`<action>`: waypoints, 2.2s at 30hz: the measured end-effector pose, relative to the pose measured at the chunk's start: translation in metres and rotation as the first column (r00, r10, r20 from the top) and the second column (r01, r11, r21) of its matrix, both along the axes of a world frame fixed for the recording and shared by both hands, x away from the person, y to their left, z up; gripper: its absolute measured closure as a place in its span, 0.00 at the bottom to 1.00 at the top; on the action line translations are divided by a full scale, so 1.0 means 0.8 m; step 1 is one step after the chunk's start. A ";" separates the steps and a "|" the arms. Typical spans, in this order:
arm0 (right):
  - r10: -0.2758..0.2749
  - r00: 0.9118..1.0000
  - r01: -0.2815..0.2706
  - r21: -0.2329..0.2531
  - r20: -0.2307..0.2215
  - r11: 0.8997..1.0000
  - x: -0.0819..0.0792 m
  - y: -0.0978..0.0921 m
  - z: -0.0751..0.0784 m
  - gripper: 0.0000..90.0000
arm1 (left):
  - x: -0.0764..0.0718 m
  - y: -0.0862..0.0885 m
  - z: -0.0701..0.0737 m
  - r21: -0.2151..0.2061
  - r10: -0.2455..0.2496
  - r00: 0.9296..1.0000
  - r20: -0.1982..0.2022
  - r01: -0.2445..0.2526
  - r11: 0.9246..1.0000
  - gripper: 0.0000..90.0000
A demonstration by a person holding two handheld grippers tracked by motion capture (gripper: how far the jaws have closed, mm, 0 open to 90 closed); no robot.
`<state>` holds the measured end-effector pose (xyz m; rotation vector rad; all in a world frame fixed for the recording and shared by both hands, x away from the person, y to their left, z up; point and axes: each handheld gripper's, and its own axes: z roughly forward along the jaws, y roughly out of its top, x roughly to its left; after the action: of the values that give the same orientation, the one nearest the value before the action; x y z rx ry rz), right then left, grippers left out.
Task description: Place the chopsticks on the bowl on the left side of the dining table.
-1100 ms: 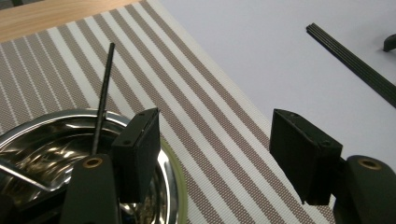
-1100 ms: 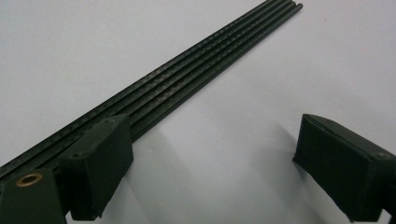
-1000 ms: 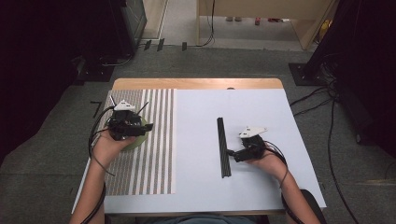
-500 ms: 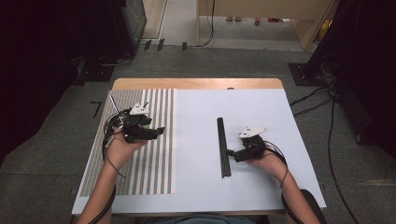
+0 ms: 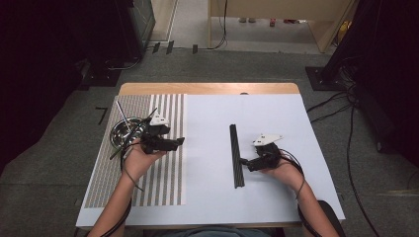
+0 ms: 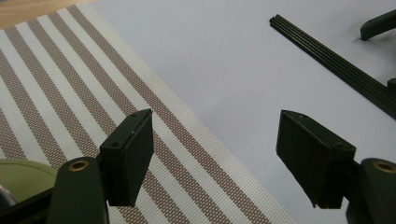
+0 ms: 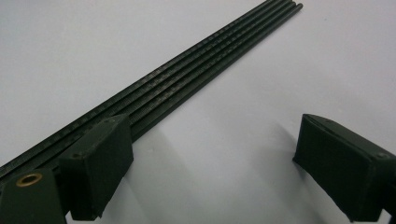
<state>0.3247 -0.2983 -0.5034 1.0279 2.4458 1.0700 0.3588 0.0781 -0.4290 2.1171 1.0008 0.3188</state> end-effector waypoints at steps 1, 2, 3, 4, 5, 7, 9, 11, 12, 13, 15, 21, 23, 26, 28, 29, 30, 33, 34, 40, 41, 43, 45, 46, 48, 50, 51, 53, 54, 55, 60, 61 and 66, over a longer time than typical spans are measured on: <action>0.000 1.000 0.000 0.000 0.000 1.000 0.000 0.000 0.000 0.12 | 0.000 -0.001 -0.001 0.000 0.001 1.000 0.002 -0.001 1.000 0.31; 0.000 1.000 0.000 0.000 0.000 1.000 0.000 0.000 0.000 0.12 | -0.001 -0.003 -0.002 -0.004 0.003 1.000 0.005 -0.003 1.000 0.31; 0.000 1.000 0.000 0.000 0.000 1.000 0.000 0.000 0.000 0.12 | -0.001 -0.005 -0.002 -0.005 0.003 1.000 0.004 -0.002 1.000 0.31; 0.000 1.000 0.000 0.000 0.000 1.000 0.000 0.000 0.000 0.12 | -0.002 -0.007 -0.003 -0.001 0.000 1.000 0.004 0.000 1.000 0.31; 0.000 1.000 0.000 0.000 0.001 1.000 0.000 0.000 0.000 0.12 | -0.002 -0.009 -0.003 -0.002 -0.001 1.000 0.006 0.001 1.000 0.31; 0.001 1.000 -0.001 0.000 0.001 1.000 0.000 0.000 0.000 0.12 | -0.003 -0.013 -0.005 0.002 -0.006 1.000 0.006 0.006 1.000 0.31; 0.002 1.000 -0.002 -0.002 0.002 1.000 0.000 0.000 0.000 0.12 | -0.004 -0.017 -0.006 0.009 -0.012 1.000 0.005 0.012 1.000 0.31; 0.002 1.000 -0.002 -0.001 0.001 1.000 0.000 0.000 0.000 0.12 | -0.004 -0.021 -0.008 0.014 -0.020 1.000 0.004 0.020 1.000 0.31; 0.002 1.000 -0.002 -0.002 0.001 1.000 0.000 0.000 0.000 0.12 | -0.005 -0.022 -0.009 0.016 -0.024 1.000 0.005 0.024 1.000 0.31; 0.002 1.000 -0.002 -0.002 0.001 1.000 0.000 0.000 0.000 0.12 | -0.005 -0.024 -0.010 0.014 -0.022 1.000 0.004 0.022 1.000 0.31; 0.002 1.000 -0.002 -0.002 0.002 1.000 0.000 0.000 0.000 0.12 | -0.006 -0.028 -0.011 0.019 -0.027 1.000 0.009 0.027 0.999 0.31; 0.002 1.000 -0.002 -0.002 0.001 1.000 0.000 0.000 0.000 0.12 | -0.009 -0.039 -0.016 0.028 -0.041 0.999 0.014 0.041 0.999 0.31; 0.002 1.000 -0.002 -0.002 0.002 1.000 0.000 0.000 0.000 0.12 | -0.010 -0.043 -0.018 0.033 -0.047 0.999 0.016 0.046 0.998 0.31; 0.002 1.000 -0.002 -0.002 0.002 1.000 0.000 0.000 0.000 0.12 | -0.012 -0.047 -0.019 0.031 -0.054 0.998 0.016 0.054 0.998 0.31; 0.002 1.000 -0.002 -0.002 0.002 1.000 0.000 0.000 0.000 0.12 | -0.012 -0.050 -0.021 0.027 -0.056 0.998 0.016 0.055 0.998 0.31; 0.002 1.000 -0.002 -0.002 0.001 1.000 0.000 0.000 0.000 0.12 | -0.013 -0.051 -0.021 0.028 -0.057 0.998 0.016 0.056 0.998 0.31; 0.002 1.000 -0.002 -0.002 0.001 1.000 0.000 0.000 0.000 0.12 | -0.013 -0.052 -0.022 0.029 -0.058 0.998 0.014 0.057 0.998 0.31; 0.001 1.000 -0.001 -0.001 0.001 1.000 0.000 0.000 0.000 0.12 | -0.015 -0.056 -0.025 0.033 -0.063 0.998 0.016 0.062 0.998 0.30; 0.002 1.000 -0.002 -0.002 0.001 1.000 0.000 0.000 0.000 0.12 | -0.015 -0.057 -0.026 0.031 -0.064 0.998 0.016 0.063 0.998 0.30; 0.001 1.000 -0.001 -0.002 0.001 1.000 0.000 0.000 0.000 0.12 | -0.017 -0.063 -0.028 0.013 -0.070 0.997 0.019 0.070 0.997 0.29; 0.002 1.000 -0.002 -0.002 0.001 1.000 0.000 0.000 0.000 0.12 | -0.017 -0.064 -0.028 0.015 -0.071 0.997 0.017 0.071 0.997 0.29; 0.001 1.000 -0.001 -0.002 0.001 1.000 0.000 0.000 0.000 0.12 | -0.018 -0.066 -0.030 0.022 -0.076 0.997 0.016 0.075 0.997 0.29; 0.001 1.000 -0.001 -0.001 0.001 1.000 0.000 0.000 0.000 0.12 | -0.018 -0.068 -0.031 0.028 -0.082 0.997 0.015 0.081 0.996 0.29; 0.001 1.000 -0.001 -0.001 0.001 1.000 0.000 0.000 0.000 0.12 | -0.019 -0.069 -0.031 0.029 -0.081 0.997 0.016 0.080 0.996 0.29; 0.001 1.000 -0.001 -0.001 0.001 1.000 0.000 0.000 0.000 0.12 | -0.019 -0.072 -0.032 0.030 -0.086 0.996 0.016 0.085 0.996 0.29; 0.001 1.000 -0.001 -0.002 0.001 1.000 0.000 0.000 0.000 0.12 | -0.019 -0.073 -0.033 0.030 -0.087 0.996 0.017 0.086 0.996 0.29; 0.001 1.000 -0.001 -0.001 0.001 1.000 0.000 0.000 0.000 0.12 | -0.020 -0.074 -0.033 0.031 -0.087 0.996 0.017 0.087 0.996 0.29; 0.001 1.000 -0.001 -0.001 0.001 1.000 0.000 0.000 0.000 0.12 | -0.021 -0.076 -0.034 0.033 -0.087 0.996 0.020 0.086 0.996 0.29; 0.001 1.000 -0.001 -0.001 0.001 1.000 0.000 0.000 0.000 0.12 | -0.021 -0.077 -0.034 0.033 -0.089 0.996 0.020 0.088 0.996 0.29; 0.001 1.000 -0.001 -0.001 0.001 1.000 0.000 0.000 0.000 0.12 | -0.021 -0.078 -0.034 0.034 -0.089 0.996 0.021 0.088 0.996 0.29; 0.003 1.000 -0.003 -0.002 0.004 1.000 0.000 0.000 0.000 0.12 | -0.022 -0.083 -0.036 0.033 -0.092 0.996 0.020 0.091 0.995 0.27; 0.003 1.000 -0.003 -0.002 0.004 1.000 0.000 0.000 0.000 0.12 | -0.022 -0.084 -0.037 0.032 -0.091 0.996 0.018 0.090 0.995 0.27; 0.002 1.000 -0.002 -0.001 0.002 1.000 0.000 0.000 0.000 0.12 | -0.024 -0.090 -0.038 0.026 -0.090 0.996 0.013 0.090 0.996 0.26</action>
<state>0.3248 -0.2985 -0.5035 1.0237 2.4465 1.0692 0.3398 0.0063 -0.4594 2.1728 0.8946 0.3030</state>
